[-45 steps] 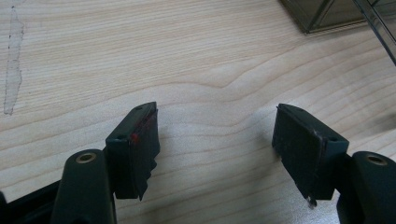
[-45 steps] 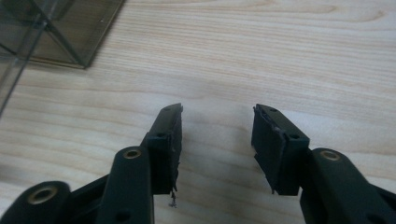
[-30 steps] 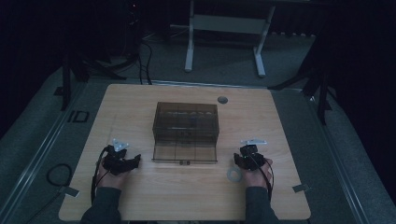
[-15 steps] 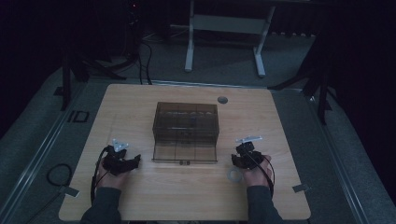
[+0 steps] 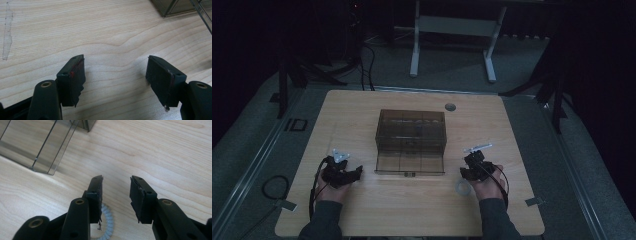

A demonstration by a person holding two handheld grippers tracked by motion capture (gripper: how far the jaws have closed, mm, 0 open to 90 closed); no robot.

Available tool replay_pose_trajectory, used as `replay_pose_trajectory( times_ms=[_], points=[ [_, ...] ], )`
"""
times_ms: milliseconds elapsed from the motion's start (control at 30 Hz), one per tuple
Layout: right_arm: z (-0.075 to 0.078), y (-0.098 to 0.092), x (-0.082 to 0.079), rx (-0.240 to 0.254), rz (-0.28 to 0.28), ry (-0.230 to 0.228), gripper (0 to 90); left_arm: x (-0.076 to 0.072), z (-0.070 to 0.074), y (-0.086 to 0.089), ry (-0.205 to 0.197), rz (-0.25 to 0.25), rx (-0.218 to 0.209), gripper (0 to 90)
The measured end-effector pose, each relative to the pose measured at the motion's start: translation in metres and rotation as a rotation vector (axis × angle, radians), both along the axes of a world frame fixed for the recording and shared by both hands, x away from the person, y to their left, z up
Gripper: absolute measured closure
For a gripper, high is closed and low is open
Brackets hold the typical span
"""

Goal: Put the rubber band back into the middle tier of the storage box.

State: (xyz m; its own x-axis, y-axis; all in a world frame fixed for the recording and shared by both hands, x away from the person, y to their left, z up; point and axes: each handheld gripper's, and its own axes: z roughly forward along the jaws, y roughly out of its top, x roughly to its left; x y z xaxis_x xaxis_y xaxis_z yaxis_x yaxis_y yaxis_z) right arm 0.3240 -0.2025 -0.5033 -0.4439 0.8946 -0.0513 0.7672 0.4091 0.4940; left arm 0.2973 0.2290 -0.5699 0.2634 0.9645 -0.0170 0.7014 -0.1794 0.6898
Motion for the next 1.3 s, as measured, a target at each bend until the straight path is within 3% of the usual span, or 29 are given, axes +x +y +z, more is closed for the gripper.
replay_pose_trajectory(
  times_ms=[700,1300],
  points=[
    [0.0014,0.0003,-0.0030,-0.089,0.070,0.118,68.5,0.0004,0.0000,-0.0011,-0.001,0.013,0.001,31.6],
    [-0.0056,0.0033,0.0005,-0.133,0.118,0.209,72.6,0.0003,0.0000,-0.0015,0.000,0.016,0.001,31.4]
  ],
)
